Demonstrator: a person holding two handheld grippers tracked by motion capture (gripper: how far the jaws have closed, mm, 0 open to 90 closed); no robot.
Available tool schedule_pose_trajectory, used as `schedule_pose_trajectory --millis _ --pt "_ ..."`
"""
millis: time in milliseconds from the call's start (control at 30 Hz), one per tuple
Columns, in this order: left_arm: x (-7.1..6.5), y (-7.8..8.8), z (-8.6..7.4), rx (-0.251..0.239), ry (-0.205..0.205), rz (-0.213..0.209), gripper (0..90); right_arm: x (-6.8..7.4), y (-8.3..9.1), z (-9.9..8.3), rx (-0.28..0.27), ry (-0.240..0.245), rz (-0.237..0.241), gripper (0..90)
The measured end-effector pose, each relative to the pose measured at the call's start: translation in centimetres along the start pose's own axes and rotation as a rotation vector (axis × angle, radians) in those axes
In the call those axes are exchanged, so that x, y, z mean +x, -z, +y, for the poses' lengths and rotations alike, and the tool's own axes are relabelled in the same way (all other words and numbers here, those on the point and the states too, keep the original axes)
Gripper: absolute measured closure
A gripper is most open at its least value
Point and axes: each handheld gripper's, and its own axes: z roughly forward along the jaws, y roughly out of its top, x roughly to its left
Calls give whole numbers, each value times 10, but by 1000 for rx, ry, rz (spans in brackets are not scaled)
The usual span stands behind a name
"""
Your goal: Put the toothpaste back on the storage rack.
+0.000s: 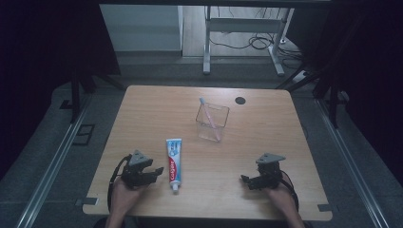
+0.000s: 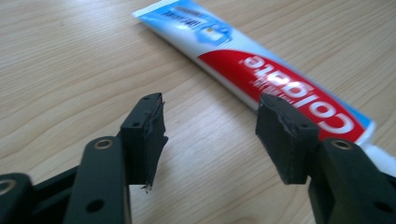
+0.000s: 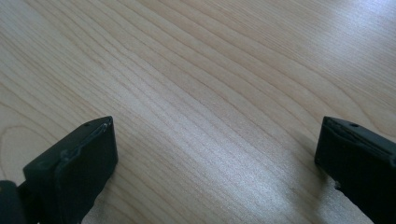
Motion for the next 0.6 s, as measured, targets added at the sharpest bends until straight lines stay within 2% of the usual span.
schedule_pose_trajectory --millis 67,333,600 --pt "-4 -2 3 3 -14 -9 487 0 0 0 0 0 0 0" --pt "-21 -6 18 -5 -48 -65 624 0 0 0 0 -2 1 0" --pt "-39 -14 26 4 -84 -109 765 0 0 0 0 -2 1 0"
